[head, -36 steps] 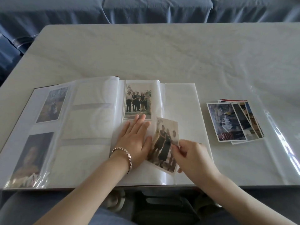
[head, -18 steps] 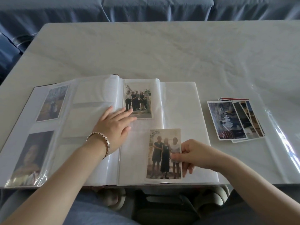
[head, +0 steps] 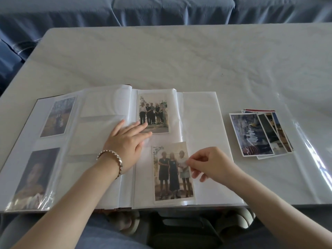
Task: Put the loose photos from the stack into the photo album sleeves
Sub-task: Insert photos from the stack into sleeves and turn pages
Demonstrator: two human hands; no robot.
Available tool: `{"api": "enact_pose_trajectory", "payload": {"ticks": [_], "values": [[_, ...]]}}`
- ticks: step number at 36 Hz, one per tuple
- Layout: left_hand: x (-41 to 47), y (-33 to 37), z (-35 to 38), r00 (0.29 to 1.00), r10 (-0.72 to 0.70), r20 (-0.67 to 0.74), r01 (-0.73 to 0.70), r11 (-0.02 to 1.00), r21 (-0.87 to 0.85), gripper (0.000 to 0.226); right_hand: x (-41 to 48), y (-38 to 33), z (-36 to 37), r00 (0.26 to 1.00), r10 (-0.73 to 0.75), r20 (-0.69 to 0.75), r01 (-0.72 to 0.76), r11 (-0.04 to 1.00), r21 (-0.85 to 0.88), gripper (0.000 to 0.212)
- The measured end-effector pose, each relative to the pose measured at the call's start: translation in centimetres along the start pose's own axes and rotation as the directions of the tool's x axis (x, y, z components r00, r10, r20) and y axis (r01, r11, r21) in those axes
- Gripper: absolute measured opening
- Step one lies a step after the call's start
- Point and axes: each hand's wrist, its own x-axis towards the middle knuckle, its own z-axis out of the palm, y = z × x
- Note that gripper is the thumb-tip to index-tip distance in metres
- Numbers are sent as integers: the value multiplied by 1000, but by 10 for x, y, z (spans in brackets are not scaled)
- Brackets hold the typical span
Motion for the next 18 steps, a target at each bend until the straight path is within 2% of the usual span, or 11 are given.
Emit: {"api": "enact_pose_trajectory", "payload": {"ticks": [6, 15, 18], "values": [[0, -1, 0, 1000, 4, 15, -5, 1000, 24, 41, 0, -2, 11, 999, -2, 49, 4, 999, -41, 14], [1, -3, 2, 1000, 0, 29, -1, 999, 39, 43, 2, -11, 32, 998, 43, 34, -47, 989, 138, 12], [2, -4, 4, 1000, -1, 17, 0, 999, 38, 44, 5, -15, 37, 999, 43, 32, -47, 991, 127, 15]]}}
